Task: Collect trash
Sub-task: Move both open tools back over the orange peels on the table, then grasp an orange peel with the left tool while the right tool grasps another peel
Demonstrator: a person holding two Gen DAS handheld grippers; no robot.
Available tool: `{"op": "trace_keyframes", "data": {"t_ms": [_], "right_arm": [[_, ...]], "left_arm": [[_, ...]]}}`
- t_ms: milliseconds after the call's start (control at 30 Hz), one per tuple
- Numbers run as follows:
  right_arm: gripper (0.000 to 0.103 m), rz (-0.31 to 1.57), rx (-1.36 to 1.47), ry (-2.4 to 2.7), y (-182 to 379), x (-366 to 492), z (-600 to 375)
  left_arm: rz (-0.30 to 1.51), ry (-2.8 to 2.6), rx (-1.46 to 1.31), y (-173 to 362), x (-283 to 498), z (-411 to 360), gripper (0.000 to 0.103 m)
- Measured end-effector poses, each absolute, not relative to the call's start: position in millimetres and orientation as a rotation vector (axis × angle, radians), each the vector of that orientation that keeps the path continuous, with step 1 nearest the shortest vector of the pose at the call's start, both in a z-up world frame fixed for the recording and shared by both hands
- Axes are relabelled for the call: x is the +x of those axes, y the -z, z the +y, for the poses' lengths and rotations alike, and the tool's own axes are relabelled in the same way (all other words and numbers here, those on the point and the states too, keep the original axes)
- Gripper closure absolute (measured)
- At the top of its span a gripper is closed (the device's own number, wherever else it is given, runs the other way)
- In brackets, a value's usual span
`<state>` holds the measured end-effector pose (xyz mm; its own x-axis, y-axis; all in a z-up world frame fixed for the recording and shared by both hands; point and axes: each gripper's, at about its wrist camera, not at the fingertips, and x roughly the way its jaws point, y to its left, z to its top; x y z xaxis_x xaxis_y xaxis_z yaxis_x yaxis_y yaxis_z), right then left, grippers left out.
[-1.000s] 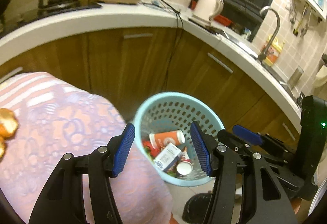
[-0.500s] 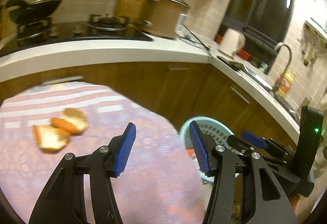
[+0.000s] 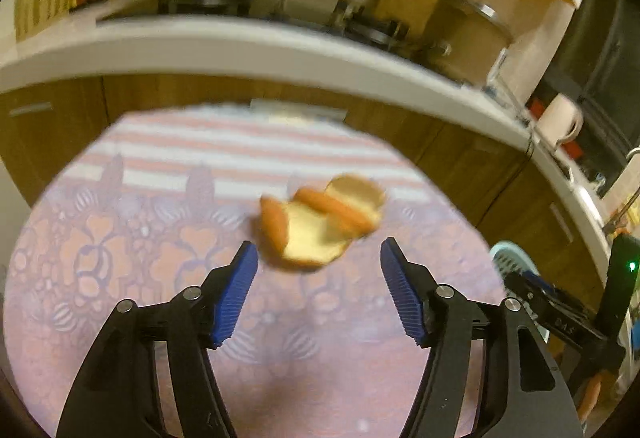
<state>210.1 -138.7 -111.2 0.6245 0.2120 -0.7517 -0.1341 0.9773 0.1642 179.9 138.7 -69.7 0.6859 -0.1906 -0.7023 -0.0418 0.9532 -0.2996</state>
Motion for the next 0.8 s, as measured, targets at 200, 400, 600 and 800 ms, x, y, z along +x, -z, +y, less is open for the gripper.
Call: {"op": "trace_keyframes", "data": {"t_ms": [200, 400, 600, 800], "right_arm": [[0.046, 0.936, 0.057, -0.242, 143.2, 223.8, -107.2], [0.046, 0.933, 0.035, -0.251, 147.7, 229.0, -100.2], [0.043, 0.929, 0.066, -0.278, 148.5, 231.5, -105.4], [0.041, 0.926, 0.068, -0.296, 147.7, 231.3, -106.7]], "left_arm": [[0.937, 0.104, -0.296, 112.6, 208.0, 126.4, 0.031], [0.926, 0.061, -0.235, 117.3, 232.0, 111.1, 0.028], [0.908, 0.004, -0.109, 121.8, 250.3, 93.7, 0.026], [0.892, -0.032, -0.006, 122.4, 249.8, 86.6, 0.038]]}}
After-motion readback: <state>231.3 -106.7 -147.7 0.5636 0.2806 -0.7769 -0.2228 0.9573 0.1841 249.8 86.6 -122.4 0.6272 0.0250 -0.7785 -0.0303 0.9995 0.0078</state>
